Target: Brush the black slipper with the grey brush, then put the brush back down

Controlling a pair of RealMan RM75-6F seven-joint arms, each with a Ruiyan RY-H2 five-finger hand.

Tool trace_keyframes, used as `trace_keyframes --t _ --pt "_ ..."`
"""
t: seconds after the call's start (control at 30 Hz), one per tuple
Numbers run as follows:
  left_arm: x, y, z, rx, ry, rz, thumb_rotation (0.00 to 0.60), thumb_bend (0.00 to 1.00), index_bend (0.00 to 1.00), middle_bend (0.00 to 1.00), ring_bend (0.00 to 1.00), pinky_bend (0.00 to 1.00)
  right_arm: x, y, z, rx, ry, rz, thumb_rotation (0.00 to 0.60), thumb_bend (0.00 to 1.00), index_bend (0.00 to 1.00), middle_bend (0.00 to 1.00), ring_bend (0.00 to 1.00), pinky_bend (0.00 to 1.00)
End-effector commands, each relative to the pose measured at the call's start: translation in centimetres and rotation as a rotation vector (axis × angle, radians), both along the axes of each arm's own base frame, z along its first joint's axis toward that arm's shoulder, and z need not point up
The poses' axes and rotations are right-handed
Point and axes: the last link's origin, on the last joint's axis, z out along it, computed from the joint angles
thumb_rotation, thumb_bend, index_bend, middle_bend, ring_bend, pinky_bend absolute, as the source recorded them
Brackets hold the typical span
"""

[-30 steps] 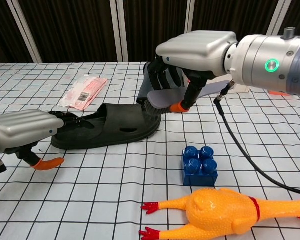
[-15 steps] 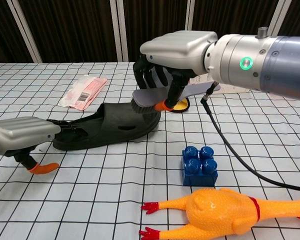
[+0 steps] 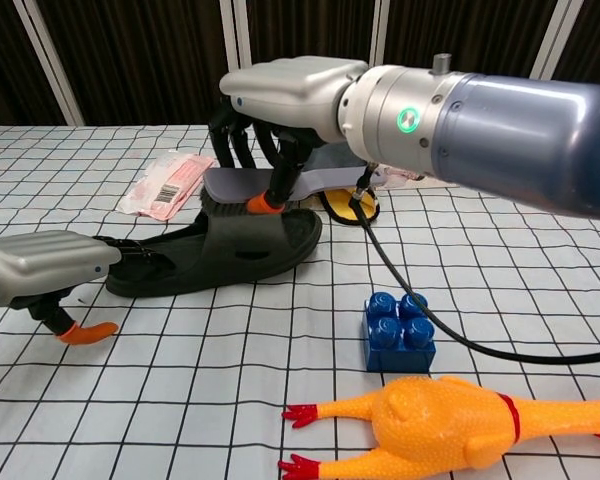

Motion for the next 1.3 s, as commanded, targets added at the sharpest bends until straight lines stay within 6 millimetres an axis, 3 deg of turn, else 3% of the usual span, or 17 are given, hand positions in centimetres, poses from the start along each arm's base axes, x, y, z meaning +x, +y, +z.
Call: trace_keyframes --t 0.03,0.3,0.73,1.3 --pt "0.0 0.0 0.1 -0.002 -0.002 0.001 0.542 0.58 0.0 0.07 0.0 0.08 0.7 -0.2 -1.2 0.0 -0.019 0.002 0.6 0.74 0.69 0.53 0.5 0.57" --pt "0.0 0.0 0.3 -0.001 -0.004 -0.004 0.538 0.58 0.0 0.07 0.0 0.08 1.0 -0.6 -3.8 -0.007 -0.036 -0.019 0.6 0.74 0.69 0.54 0.51 0.57" --pt "-0.1 0.2 -0.1 -0.012 0.002 0.004 0.532 0.58 0.0 0.07 0.0 0.08 0.4 -1.3 -6.4 -0.088 0.015 -0.026 0.6 0.74 0.69 0.54 0.51 0.57" --pt "0.1 0.2 0.0 -0.007 0.0 -0.006 0.506 0.58 0.0 0.07 0.0 0.08 -0.4 -1.4 -7.8 -0.096 0.045 -0.046 0.6 0.74 0.7 0.54 0.51 0.57"
